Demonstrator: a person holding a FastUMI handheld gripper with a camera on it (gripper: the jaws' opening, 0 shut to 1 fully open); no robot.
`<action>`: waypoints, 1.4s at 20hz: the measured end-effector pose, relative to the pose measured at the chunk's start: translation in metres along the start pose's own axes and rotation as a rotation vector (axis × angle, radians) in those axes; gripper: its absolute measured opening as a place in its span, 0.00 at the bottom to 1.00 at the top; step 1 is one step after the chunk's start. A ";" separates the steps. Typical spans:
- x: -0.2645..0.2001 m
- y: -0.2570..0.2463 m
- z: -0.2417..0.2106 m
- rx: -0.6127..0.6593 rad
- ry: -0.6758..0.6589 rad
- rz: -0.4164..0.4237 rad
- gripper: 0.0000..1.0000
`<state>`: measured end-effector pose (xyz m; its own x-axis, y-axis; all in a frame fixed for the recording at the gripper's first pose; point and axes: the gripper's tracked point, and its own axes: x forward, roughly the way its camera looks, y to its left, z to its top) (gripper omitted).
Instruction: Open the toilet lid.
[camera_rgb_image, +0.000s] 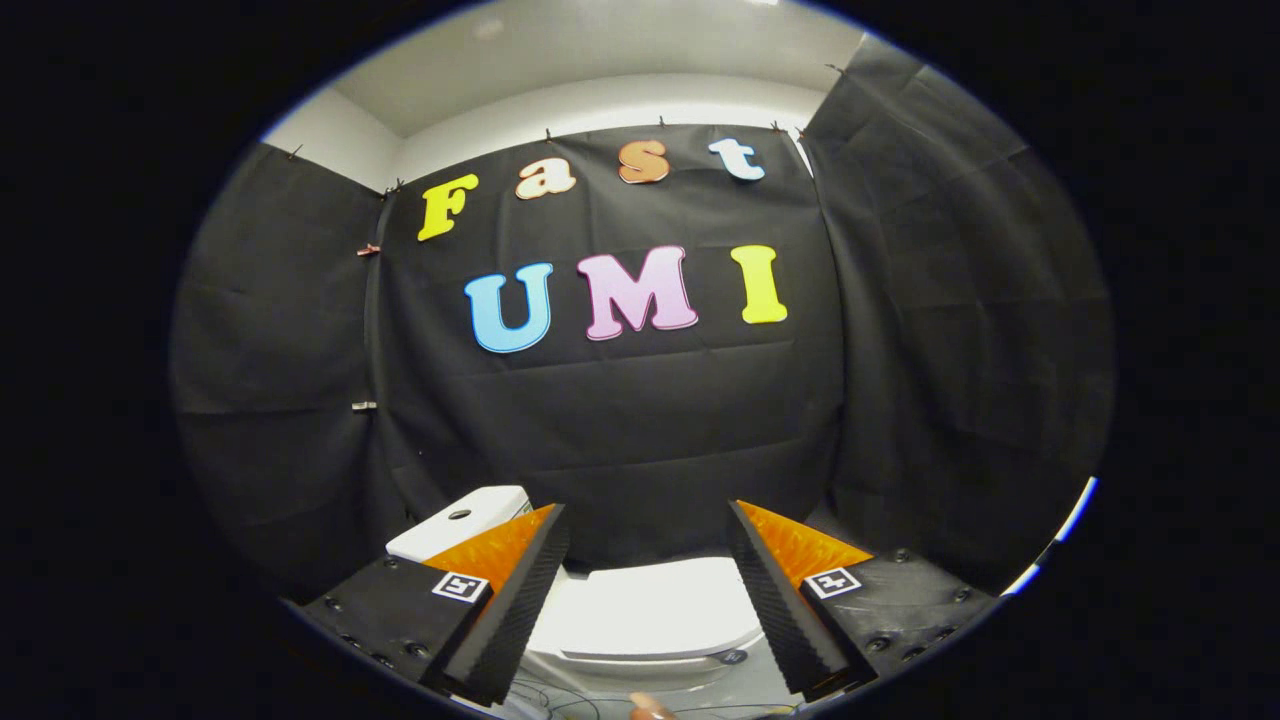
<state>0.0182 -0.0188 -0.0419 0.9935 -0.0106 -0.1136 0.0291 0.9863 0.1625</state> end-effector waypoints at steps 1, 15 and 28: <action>0.006 -0.005 -0.008 0.021 0.016 0.000 0.99; 0.075 -0.117 -0.188 0.405 0.279 -0.096 0.99; 0.102 -0.163 -0.359 0.637 0.478 -0.167 0.99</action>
<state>0.0752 -0.1218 -0.4317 0.8200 0.0643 -0.5688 0.3733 0.6933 0.6164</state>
